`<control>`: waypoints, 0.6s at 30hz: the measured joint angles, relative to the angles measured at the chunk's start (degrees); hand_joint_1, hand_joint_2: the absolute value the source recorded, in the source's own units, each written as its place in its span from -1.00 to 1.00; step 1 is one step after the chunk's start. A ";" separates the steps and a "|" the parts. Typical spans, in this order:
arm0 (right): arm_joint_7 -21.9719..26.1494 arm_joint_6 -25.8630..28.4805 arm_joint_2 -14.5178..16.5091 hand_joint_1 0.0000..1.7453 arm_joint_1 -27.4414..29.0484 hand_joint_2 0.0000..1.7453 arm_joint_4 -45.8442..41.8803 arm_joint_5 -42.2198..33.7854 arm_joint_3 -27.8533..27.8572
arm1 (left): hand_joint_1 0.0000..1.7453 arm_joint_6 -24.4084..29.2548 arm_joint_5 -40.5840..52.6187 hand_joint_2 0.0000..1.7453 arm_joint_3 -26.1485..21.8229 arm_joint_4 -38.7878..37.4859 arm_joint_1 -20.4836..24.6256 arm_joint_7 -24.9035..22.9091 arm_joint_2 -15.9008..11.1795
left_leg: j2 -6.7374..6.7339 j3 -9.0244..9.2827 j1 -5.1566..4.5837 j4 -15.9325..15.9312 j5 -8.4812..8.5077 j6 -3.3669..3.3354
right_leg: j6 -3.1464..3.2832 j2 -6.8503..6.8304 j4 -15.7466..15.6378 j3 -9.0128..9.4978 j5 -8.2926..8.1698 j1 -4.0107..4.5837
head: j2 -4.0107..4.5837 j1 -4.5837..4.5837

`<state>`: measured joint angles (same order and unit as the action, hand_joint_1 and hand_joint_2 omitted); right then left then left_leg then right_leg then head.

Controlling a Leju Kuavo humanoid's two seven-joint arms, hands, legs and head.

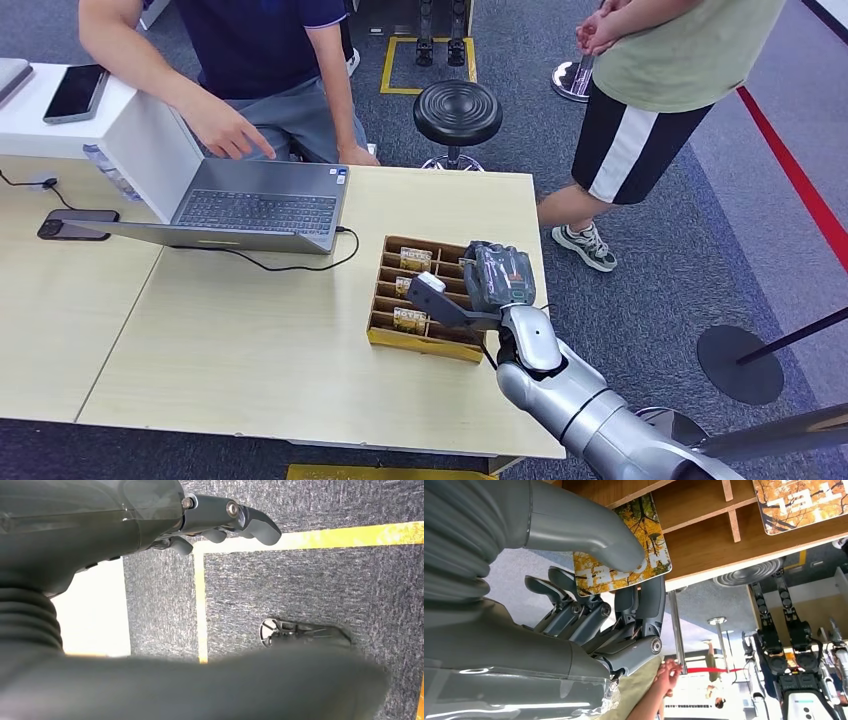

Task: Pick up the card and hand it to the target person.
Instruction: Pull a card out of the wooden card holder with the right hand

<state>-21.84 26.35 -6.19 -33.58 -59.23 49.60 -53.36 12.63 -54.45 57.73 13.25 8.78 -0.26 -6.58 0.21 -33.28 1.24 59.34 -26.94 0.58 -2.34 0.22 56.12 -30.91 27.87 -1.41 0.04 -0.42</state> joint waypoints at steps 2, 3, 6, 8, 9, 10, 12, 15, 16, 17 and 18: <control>0.08 0.09 0.00 1.00 0.00 1.00 0.00 0.03 0.01 | -1.00 -0.11 0.10 1.00 0.03 0.00 0.01 0.16 -0.01 | 0.00 0.00 0.00 0.00 0.00 0.00 | 0.00 0.00 0.00 0.00 0.00 0.00 | 0.00 0.00; 0.10 0.20 0.00 1.00 0.01 1.00 0.00 0.05 0.01 | -1.00 -0.11 0.13 1.00 0.08 0.00 0.01 0.20 -0.02 | 0.00 0.00 0.00 0.00 0.00 0.00 | 0.00 0.00 0.00 0.00 0.00 0.00 | 0.00 0.00; 0.13 0.93 -0.01 1.00 0.02 1.00 0.00 0.20 0.01 | -1.00 0.01 0.09 1.00 0.40 0.00 0.01 0.22 -0.07 | 0.00 0.00 0.00 0.00 0.00 0.00 | 0.00 0.00 0.00 -0.01 0.00 0.00 | 0.00 0.00; 0.17 1.65 -0.02 1.00 0.05 1.00 -0.03 0.34 0.01 | -1.00 0.13 -0.02 1.00 0.63 0.00 0.00 0.19 -0.13 | 0.00 0.00 0.00 0.00 0.00 0.00 | 0.00 0.00 0.00 -0.01 0.00 0.00 | 0.00 0.00; 0.20 2.15 -0.04 1.00 0.08 1.00 -0.13 0.47 0.02 | -1.00 0.17 -0.08 1.00 0.72 0.00 0.00 0.17 -0.16 | 0.00 0.00 0.00 0.00 0.00 0.00 | 0.00 0.00 0.00 -0.01 0.00 0.00 | 0.00 -0.01; 0.22 2.80 -0.06 1.00 0.12 1.00 -0.33 0.67 0.03 | -1.00 0.21 -0.12 1.00 0.79 0.00 -0.01 0.17 -0.17 | 0.00 0.00 0.00 0.00 0.00 0.00 | 0.00 0.00 0.00 -0.01 0.00 0.00 | 0.00 -0.01; 0.24 4.38 -0.12 1.00 0.21 1.00 -1.19 1.26 0.07 | -1.00 0.28 -0.19 1.00 0.86 0.00 -0.03 0.19 -0.17 | 0.00 0.00 0.00 0.00 0.00 0.00 | 0.00 0.01 0.00 -0.01 0.00 0.00 | 0.00 -0.01; 0.22 6.64 -0.31 1.00 0.54 1.00 -3.66 2.23 0.32 | -1.00 0.53 -0.27 1.00 0.89 0.00 -0.05 0.21 -0.17 | 0.00 0.00 0.00 0.00 0.00 0.00 | 0.00 0.01 0.00 -0.02 0.00 0.00 | 0.00 0.00; 0.24 7.27 -0.42 1.00 0.77 1.00 -4.73 2.40 0.55 | -1.00 0.63 -0.31 1.00 0.89 0.00 -0.07 0.23 -0.17 | 0.00 0.00 0.00 0.00 0.00 0.00 | 0.00 0.01 0.00 -0.02 0.00 0.00 | 0.00 0.00; 0.38 8.00 -0.57 1.00 1.04 1.00 -5.94 2.31 0.86 | -1.00 0.72 -0.38 1.00 0.89 0.00 -0.11 0.27 -0.17 | 0.00 0.00 0.00 0.00 0.00 0.00 | 0.00 0.00 0.00 -0.02 0.00 0.00 | 0.00 -0.01; 0.71 8.84 -0.74 1.00 1.37 1.00 -7.22 1.96 1.22 | -1.00 0.81 -0.49 1.00 0.89 0.00 -0.17 0.30 -0.17 | 0.00 0.00 0.00 0.00 0.00 0.00 | 0.00 0.00 0.00 -0.02 0.00 0.00 | 0.00 -0.01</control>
<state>-21.12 35.18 -6.93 -32.21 -66.45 51.56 -52.13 13.44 -54.93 58.62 13.25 8.61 0.04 -6.75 0.21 -33.28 1.24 59.34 -26.95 0.58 -2.34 0.22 56.12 -30.93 27.87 -1.41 0.04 -0.42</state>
